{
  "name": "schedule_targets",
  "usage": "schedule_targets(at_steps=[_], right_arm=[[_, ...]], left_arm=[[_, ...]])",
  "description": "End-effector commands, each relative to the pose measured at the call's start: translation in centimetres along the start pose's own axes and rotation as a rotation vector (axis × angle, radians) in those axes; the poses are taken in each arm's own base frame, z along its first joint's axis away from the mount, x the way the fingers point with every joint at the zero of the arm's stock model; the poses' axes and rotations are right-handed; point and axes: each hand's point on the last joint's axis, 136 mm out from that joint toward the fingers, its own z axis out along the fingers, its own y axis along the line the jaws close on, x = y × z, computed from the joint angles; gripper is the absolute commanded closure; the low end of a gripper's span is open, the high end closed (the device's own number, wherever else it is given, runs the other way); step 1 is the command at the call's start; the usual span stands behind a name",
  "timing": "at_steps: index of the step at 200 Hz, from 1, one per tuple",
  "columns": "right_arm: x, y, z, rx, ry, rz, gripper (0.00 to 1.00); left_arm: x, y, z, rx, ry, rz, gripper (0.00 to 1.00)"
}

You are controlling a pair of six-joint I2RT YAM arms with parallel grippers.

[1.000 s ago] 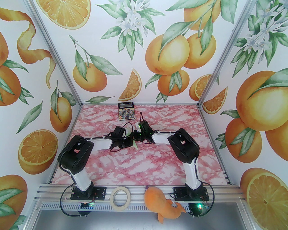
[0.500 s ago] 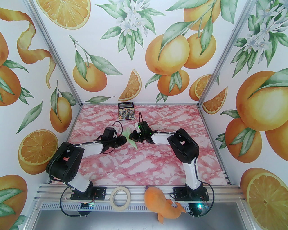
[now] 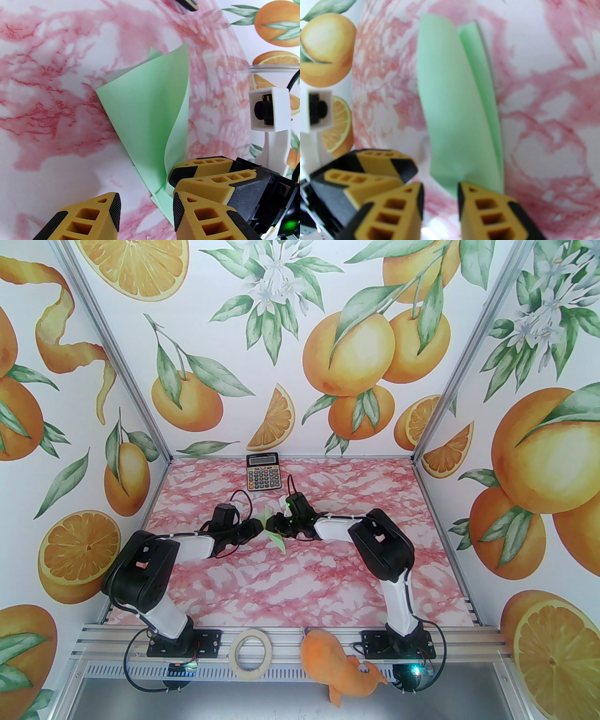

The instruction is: Fold a paper plane with a square sheet of paper (fold left side to right side)

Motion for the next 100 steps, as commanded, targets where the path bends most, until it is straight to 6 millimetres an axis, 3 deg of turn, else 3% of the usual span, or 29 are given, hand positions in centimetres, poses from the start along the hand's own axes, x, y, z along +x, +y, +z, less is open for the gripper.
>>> schedule_targets(at_steps=[1,27,51,100], right_arm=[[0.4,-0.1,0.7,0.010,0.018,-0.017,0.70],[0.5,-0.4,0.8,0.019,0.021,-0.016,0.74],[0.6,-0.5,0.8,0.023,0.024,-0.018,0.73],[0.6,-0.4,0.8,0.019,0.025,-0.021,0.73]], left_arm=[[-1.8,-1.9,0.4,0.058,-0.029,0.023,0.56],[-2.2,-2.4,0.6,0.079,-0.031,0.031,0.60],[-2.5,-2.4,0.9,0.059,-0.012,0.049,0.51],[-1.3,-0.4,2.5,-0.043,0.071,0.058,0.56]])
